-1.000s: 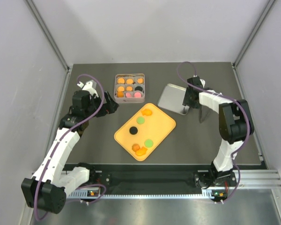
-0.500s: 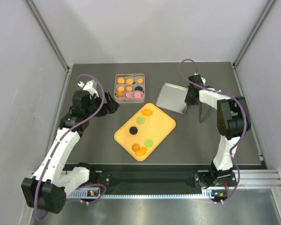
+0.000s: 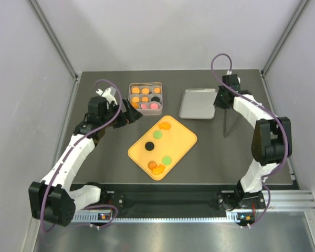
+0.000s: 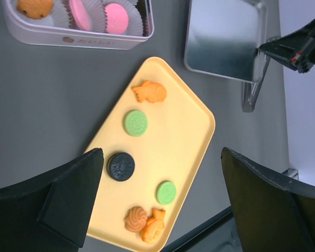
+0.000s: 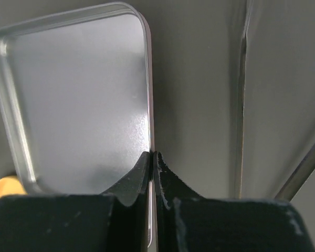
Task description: Pack the cookies
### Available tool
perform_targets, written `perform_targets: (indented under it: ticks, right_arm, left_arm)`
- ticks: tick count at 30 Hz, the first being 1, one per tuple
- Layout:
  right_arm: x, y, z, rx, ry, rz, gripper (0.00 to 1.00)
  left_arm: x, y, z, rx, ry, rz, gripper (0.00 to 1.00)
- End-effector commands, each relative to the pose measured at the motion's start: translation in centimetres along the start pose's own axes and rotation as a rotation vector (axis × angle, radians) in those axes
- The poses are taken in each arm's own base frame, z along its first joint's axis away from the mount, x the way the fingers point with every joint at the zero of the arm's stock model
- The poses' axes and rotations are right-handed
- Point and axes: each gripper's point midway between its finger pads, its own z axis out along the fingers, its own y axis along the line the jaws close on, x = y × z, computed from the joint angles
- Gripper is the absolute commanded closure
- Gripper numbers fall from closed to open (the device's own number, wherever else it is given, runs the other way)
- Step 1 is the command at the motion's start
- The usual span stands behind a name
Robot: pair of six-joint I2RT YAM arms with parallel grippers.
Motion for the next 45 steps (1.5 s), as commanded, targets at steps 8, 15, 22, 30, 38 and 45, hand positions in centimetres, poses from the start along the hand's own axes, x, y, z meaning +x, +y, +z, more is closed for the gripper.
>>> perform_targets:
  ticks: [8, 15, 22, 30, 38, 45]
  right_arm:
    - [-5.0, 5.2, -8.2, -0.24, -0.147, -0.028, 1.0]
    - [-2.9, 10.4, -11.4, -0.356, -0.147, -0.103, 1.0]
    - [-1.1, 14.4, -13.2, -0.486, -0.103, -0.125, 1.0]
    - [-0.2, 17.0, -14.5, -0.582, -0.078, -0.127, 1.0]
    - [0.4, 18.9, -14.5, -0.614, -0.069, -0.146, 1.0]
    - [0.4, 19.2, -13.4, -0.602, -0.074, -0.153, 1.0]
  left_arm:
    - [-3.7, -5.0, 4.3, 0.119, -0.064, -0.006, 0.02]
    - [-5.1, -5.6, 8.2, 0.151, -0.035, 0.002, 0.02]
    - [-6.4, -5.1, 11.2, 0.137, 0.002, 0.071, 0.02]
    - [-5.6, -4.4, 12.6, 0.13, 0.035, 0.032, 0.02]
    - [-4.7, -6.0, 12.3, 0.235, 0.065, -0.035, 0.17]
    - [-4.3, -6.9, 11.5, 0.284, 0.075, -0.052, 0.48]
